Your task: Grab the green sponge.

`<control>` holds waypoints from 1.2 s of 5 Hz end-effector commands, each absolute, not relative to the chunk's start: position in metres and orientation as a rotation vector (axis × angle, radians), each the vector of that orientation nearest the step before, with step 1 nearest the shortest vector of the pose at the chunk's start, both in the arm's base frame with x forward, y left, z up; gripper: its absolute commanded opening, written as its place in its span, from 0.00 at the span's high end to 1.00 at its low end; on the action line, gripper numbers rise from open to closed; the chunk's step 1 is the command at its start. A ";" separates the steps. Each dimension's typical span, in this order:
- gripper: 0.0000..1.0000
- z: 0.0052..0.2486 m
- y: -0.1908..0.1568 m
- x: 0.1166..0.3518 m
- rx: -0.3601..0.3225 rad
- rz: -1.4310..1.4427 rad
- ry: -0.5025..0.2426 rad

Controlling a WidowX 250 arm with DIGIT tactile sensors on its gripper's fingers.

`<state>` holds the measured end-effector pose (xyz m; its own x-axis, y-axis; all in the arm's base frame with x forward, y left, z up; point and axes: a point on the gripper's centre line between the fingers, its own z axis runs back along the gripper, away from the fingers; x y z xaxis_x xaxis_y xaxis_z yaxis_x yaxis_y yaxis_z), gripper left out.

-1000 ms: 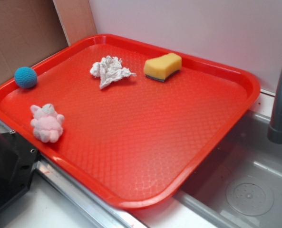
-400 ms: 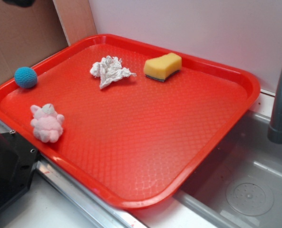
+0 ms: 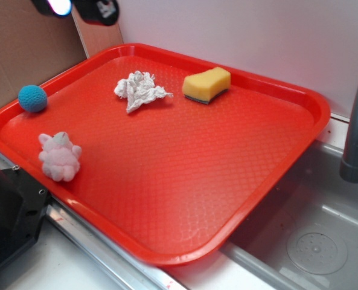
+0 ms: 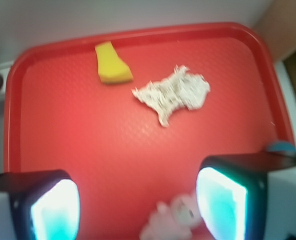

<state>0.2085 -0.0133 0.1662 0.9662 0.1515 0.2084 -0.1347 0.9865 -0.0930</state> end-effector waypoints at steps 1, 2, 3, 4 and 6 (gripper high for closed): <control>0.00 0.133 -0.014 0.276 -0.081 0.120 -0.284; 0.00 0.117 -0.017 0.300 -0.091 0.074 -0.283; 0.00 0.104 -0.021 0.319 -0.045 0.065 -0.270; 0.00 0.089 -0.029 0.336 -0.023 0.043 -0.256; 0.00 0.053 -0.045 0.352 -0.060 -0.027 -0.181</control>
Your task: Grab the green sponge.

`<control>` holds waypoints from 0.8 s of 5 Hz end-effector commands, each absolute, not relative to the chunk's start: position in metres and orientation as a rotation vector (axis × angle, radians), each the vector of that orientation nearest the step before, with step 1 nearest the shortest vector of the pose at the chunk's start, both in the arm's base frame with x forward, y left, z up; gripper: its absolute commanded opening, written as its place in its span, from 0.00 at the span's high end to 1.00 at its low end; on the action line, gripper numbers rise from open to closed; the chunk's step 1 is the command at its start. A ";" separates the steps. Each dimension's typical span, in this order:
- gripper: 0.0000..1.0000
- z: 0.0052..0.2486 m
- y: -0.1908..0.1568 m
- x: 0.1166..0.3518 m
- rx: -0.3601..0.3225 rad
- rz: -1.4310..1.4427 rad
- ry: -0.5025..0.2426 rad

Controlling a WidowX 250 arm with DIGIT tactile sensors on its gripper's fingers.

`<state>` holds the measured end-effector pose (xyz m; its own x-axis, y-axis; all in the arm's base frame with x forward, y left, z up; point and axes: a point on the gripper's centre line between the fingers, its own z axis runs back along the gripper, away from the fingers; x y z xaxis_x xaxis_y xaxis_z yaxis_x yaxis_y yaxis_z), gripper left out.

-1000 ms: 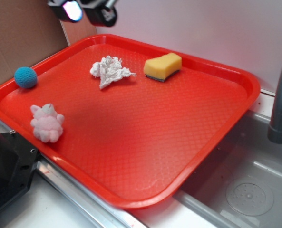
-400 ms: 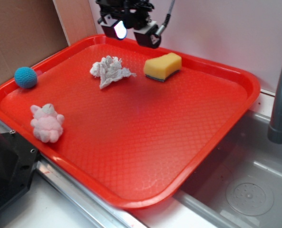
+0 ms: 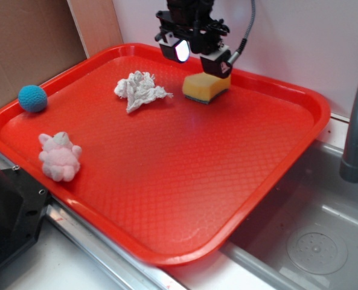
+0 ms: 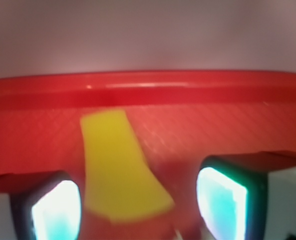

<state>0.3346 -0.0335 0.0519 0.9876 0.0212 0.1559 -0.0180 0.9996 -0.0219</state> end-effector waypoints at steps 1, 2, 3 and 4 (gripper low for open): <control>0.00 0.049 -0.046 0.354 -0.054 -0.024 -0.138; 1.00 0.044 -0.046 0.354 -0.057 -0.016 -0.100; 1.00 0.046 -0.046 0.353 -0.042 0.009 -0.090; 1.00 0.048 -0.045 0.352 -0.040 0.030 -0.074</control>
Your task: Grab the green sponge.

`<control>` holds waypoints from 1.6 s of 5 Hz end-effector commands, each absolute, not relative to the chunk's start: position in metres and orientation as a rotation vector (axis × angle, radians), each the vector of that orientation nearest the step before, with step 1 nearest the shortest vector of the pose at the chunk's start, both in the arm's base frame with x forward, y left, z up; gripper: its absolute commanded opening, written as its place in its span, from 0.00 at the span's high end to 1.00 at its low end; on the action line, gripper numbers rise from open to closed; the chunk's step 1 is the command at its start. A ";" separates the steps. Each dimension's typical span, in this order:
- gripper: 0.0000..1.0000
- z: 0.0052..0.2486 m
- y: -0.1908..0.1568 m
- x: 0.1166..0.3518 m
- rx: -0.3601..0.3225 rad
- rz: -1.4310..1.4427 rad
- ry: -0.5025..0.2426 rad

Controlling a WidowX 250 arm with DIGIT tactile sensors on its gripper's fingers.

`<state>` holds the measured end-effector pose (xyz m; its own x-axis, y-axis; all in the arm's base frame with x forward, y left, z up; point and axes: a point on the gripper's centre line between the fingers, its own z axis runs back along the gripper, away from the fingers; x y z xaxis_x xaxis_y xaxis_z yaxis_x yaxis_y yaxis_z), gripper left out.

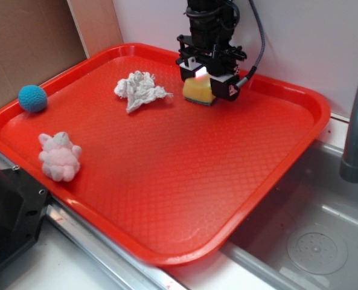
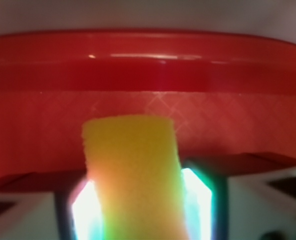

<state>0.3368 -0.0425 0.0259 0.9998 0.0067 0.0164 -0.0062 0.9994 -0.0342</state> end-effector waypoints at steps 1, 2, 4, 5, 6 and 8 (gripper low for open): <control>1.00 0.064 -0.042 0.344 -0.077 0.010 -0.065; 1.00 0.093 -0.037 0.323 -0.092 0.058 -0.061; 1.00 0.148 -0.033 0.267 -0.055 0.238 -0.013; 1.00 0.162 -0.032 0.234 -0.102 0.217 -0.007; 1.00 0.168 -0.032 0.210 -0.098 0.209 0.000; 1.00 0.173 -0.028 0.177 -0.054 0.239 -0.010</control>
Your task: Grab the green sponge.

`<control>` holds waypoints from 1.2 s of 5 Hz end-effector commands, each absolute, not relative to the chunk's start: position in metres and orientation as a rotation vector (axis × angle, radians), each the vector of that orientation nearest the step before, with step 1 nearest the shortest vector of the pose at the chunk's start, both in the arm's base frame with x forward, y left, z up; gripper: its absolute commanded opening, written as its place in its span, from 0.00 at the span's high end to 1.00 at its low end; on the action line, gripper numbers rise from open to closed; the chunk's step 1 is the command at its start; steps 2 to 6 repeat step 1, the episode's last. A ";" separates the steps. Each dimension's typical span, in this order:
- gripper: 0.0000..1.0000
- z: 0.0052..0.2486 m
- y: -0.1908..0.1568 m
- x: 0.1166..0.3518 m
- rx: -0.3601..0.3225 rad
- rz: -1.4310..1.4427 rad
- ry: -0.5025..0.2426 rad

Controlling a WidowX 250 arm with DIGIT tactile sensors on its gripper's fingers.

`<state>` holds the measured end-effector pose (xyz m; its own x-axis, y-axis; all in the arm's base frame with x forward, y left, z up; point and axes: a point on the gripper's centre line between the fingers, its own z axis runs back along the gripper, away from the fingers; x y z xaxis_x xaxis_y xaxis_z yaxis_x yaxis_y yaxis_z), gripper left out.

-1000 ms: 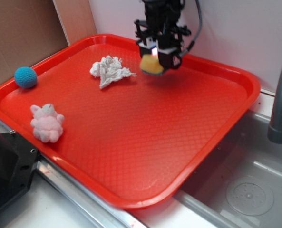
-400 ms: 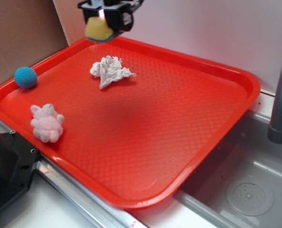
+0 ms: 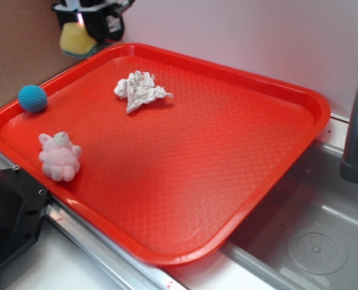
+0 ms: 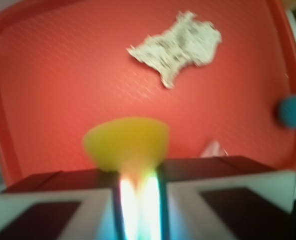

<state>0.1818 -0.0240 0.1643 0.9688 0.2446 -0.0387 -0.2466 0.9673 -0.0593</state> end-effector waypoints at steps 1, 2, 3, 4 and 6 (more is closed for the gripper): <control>1.00 0.173 -0.040 0.182 -0.009 0.171 -0.028; 1.00 0.173 -0.040 0.182 -0.009 0.171 -0.028; 1.00 0.173 -0.040 0.182 -0.009 0.171 -0.028; 1.00 0.173 -0.040 0.182 -0.009 0.171 -0.028; 1.00 0.173 -0.040 0.182 -0.009 0.171 -0.028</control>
